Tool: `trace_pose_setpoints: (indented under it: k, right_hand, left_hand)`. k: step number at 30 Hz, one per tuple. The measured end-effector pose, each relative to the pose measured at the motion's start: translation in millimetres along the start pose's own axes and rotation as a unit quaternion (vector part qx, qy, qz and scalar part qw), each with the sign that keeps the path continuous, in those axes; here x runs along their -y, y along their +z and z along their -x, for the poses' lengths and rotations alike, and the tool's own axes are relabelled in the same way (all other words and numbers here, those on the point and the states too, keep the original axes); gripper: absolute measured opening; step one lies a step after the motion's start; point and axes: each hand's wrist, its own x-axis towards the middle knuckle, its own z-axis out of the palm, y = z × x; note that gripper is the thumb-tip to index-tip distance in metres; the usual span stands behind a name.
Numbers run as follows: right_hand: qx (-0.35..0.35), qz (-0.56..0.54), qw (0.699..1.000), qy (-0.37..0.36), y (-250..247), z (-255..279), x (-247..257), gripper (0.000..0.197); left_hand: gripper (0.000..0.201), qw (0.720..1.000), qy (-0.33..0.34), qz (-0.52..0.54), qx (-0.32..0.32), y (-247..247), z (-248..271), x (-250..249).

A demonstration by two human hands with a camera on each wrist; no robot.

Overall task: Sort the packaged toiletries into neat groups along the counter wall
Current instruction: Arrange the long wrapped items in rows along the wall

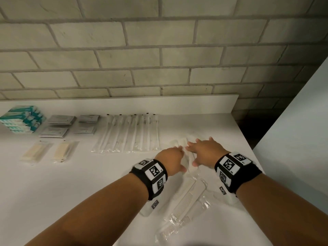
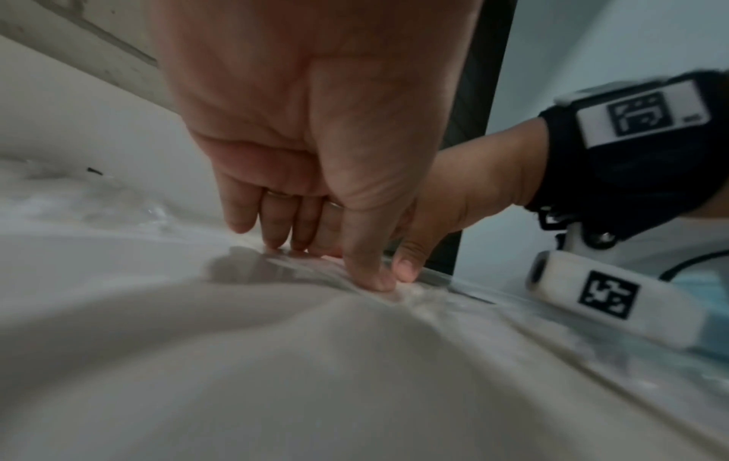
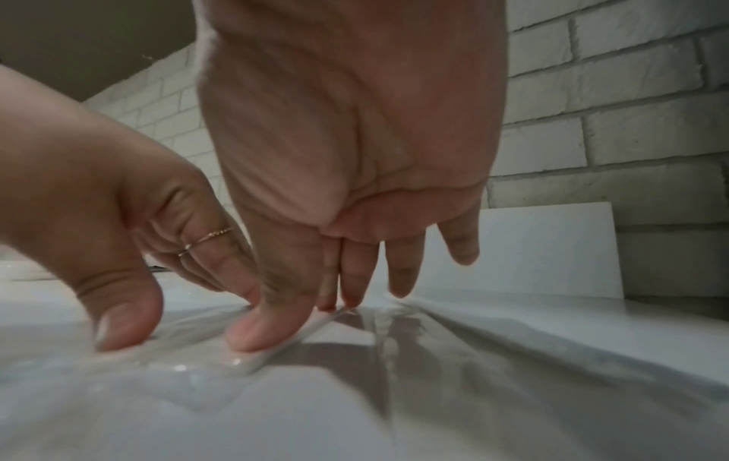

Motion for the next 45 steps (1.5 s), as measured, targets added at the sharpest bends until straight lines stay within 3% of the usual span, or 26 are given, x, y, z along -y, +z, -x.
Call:
trace_pose_setpoints:
  k: [6,21,24,26,28,29,31,35,39,43,45]
  right_hand:
    - [0.006,0.001,1.0,0.018,-16,-25,2,0.07]
    - [0.026,-0.074,0.996,0.043,-29,-58,3,0.071]
    - [-0.053,-0.217,0.975,0.018,-30,-49,-11,0.062]
    - [-0.159,-0.285,0.943,0.06,-29,-41,-30,0.048]
    - [-0.203,-0.278,0.931,0.122,-30,-34,-46,0.031]
    - [-0.189,-0.252,0.938,0.145,-32,-30,-51,0.024]
    - [-0.093,-0.175,0.965,0.173,-37,-21,-47,0.019]
    - [0.052,-0.102,0.974,0.196,-31,-10,-23,0.032]
    - [0.047,-0.121,0.969,0.212,-21,-13,-11,0.051]
    - [0.054,-0.201,0.954,0.215,-23,-29,-7,0.041]
    - [0.005,-0.213,0.954,0.209,-26,-39,-7,0.04]
  left_hand:
    - [0.056,0.998,-0.052,-0.03,-0.012,-16,-28,24]
    - [0.052,0.995,-0.039,-0.085,0.041,-43,-58,55]
    - [0.053,0.996,-0.037,-0.077,0.035,-46,-55,53]
    - [0.055,0.998,-0.031,-0.057,0.021,-46,-51,50]
    - [0.056,0.999,-0.019,-0.041,0.0,-44,-49,45]
    - [0.056,0.999,-0.014,-0.039,-0.006,-43,-48,42]
    - [0.054,0.999,-0.007,-0.046,-0.006,-40,-48,35]
    - [0.053,0.998,-0.015,-0.06,0.018,-41,-50,30]
    - [0.053,0.998,-0.024,-0.047,0.028,-44,-49,28]
    - [0.05,0.998,-0.037,-0.039,0.033,-45,-48,25]
    - [0.047,0.998,-0.042,-0.03,0.032,-45,-46,25]
